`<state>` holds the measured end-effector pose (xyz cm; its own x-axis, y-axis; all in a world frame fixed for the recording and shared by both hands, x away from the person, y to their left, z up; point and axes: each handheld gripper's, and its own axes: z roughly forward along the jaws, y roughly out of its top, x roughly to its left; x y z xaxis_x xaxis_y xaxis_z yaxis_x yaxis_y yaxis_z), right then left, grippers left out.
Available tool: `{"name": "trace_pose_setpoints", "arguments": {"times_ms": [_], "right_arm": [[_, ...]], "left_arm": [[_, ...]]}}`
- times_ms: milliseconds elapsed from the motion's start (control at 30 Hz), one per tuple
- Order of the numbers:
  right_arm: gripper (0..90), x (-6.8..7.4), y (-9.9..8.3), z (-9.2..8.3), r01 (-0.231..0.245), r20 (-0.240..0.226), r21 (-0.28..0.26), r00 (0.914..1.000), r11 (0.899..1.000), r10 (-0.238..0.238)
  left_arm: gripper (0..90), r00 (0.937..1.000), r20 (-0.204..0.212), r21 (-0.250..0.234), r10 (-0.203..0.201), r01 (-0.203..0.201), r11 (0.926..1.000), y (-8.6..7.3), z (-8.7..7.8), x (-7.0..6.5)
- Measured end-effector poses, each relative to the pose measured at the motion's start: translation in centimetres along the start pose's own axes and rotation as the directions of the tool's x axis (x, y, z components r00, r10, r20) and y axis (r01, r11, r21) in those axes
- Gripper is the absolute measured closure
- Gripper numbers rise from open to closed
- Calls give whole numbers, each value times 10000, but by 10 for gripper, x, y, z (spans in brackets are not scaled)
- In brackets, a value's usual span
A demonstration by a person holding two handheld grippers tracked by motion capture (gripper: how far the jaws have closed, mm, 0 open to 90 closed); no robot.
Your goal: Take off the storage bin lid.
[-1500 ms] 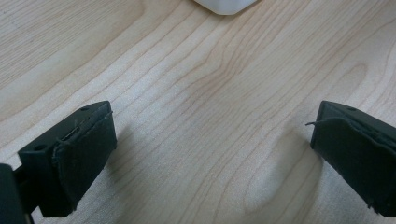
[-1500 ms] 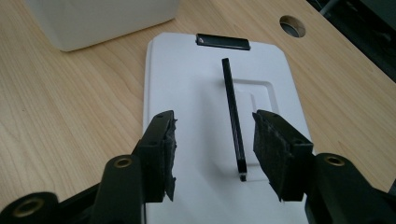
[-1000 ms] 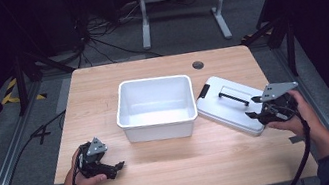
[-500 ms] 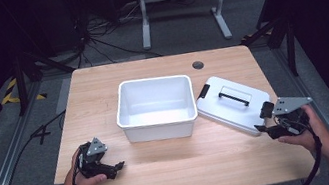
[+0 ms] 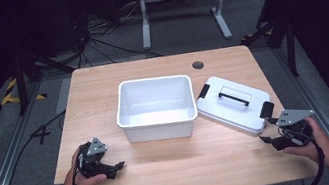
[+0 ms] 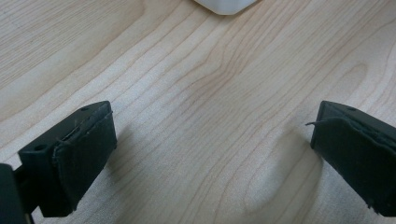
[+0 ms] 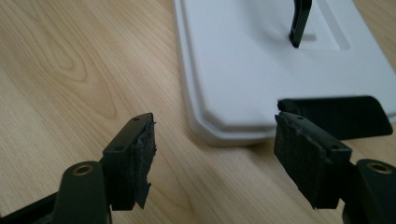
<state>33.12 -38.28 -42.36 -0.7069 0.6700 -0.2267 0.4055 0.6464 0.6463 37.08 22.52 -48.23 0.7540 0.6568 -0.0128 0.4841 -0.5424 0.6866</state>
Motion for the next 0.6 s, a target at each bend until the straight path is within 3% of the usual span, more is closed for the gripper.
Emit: {"name": "trace_pose_setpoints", "arguments": {"times_ms": [133,233,267,333,500,600], "right_arm": [[284,1,-9,2,-338,-61,-7,9994,9994,338],[280,2,-21,5,-1026,-160,-170,9946,9946,1024],[280,2,-21,5,-1026,-160,-170,9946,9946,1024],[277,2,-29,8,-1455,-199,-226,9892,9891,1451],[256,2,-42,12,-1968,-298,-386,9802,9797,1957],[254,2,-50,13,-2409,-436,-762,9703,9676,2381]], "left_arm": [[7,10000,0,1,13,-13,10000,0,0,0],[7,10000,4,2,4,-4,10000,0,0,0],[7,10000,4,2,4,-4,10000,0,0,0],[7,10000,18,-3,-30,30,10000,0,0,0],[7,10000,24,1,-40,40,10000,0,0,0],[7,10000,7,3,12,-12,10000,0,0,0]]}}
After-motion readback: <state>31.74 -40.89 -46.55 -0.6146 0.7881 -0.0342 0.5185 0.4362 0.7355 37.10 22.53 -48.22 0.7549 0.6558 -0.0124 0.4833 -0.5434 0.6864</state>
